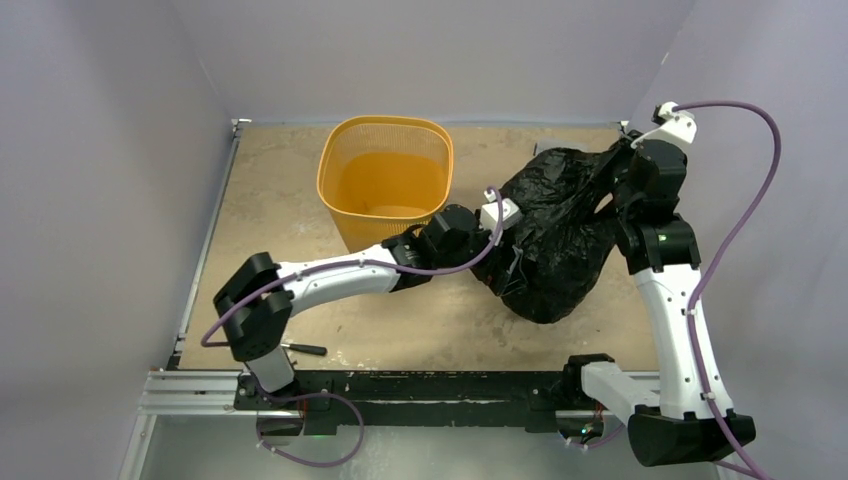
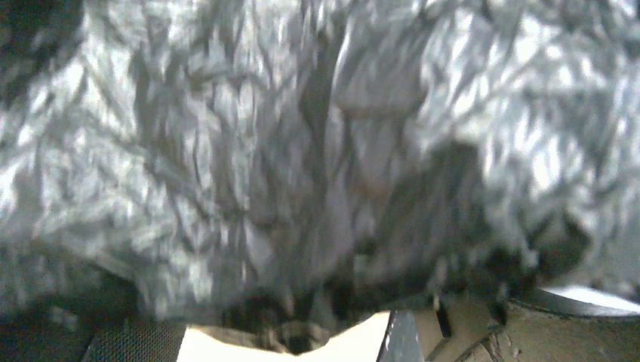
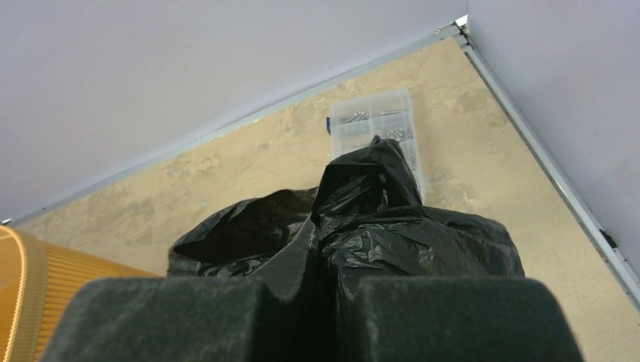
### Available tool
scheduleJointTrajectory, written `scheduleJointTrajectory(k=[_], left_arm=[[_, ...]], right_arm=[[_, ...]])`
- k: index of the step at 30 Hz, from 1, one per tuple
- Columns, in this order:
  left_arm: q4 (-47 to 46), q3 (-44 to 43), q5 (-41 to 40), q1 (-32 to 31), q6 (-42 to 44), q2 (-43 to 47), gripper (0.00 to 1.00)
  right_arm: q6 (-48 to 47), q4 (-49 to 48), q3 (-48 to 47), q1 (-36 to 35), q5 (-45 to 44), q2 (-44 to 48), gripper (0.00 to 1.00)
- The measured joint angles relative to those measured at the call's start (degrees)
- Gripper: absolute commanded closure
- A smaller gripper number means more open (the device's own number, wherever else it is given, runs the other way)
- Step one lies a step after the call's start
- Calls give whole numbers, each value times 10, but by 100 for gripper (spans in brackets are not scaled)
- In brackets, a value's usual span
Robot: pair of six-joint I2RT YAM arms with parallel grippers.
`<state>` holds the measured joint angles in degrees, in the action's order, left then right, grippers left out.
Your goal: Put the trash bags into the trash bin
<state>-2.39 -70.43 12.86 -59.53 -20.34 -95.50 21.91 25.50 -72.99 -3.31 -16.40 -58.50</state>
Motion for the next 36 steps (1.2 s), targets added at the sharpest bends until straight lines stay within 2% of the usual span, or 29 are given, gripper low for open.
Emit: scheduleJointTrajectory(k=[3, 7, 8, 9, 15, 21, 28, 36], left_arm=[[-60, -10, 14, -2, -7, -46, 17], [-115, -34, 27, -3, -18, -110, 54], [-125, -40, 29, -3, -19, -125, 69], [-132, -45, 29, -3, -21, -136, 76], [-137, -53, 25, -3, -29, -157, 100], [-90, -102, 18, -3, 1, -141, 100], [-34, -156, -5, -3, 52, -77, 100], [20, -223, -48, -3, 113, -25, 100]], right_arm=[[3, 3, 0, 0, 20, 0, 92], [9, 3, 0, 0, 37, 1, 92], [11, 3, 0, 0, 40, 1, 92], [12, 3, 0, 0, 41, 1, 92], [22, 2, 0, 0, 55, 13, 92], [34, -24, 0, 1, 116, 47, 93], [49, -81, -30, 1, 199, 99, 93], [56, -183, -83, 1, 355, 128, 93]])
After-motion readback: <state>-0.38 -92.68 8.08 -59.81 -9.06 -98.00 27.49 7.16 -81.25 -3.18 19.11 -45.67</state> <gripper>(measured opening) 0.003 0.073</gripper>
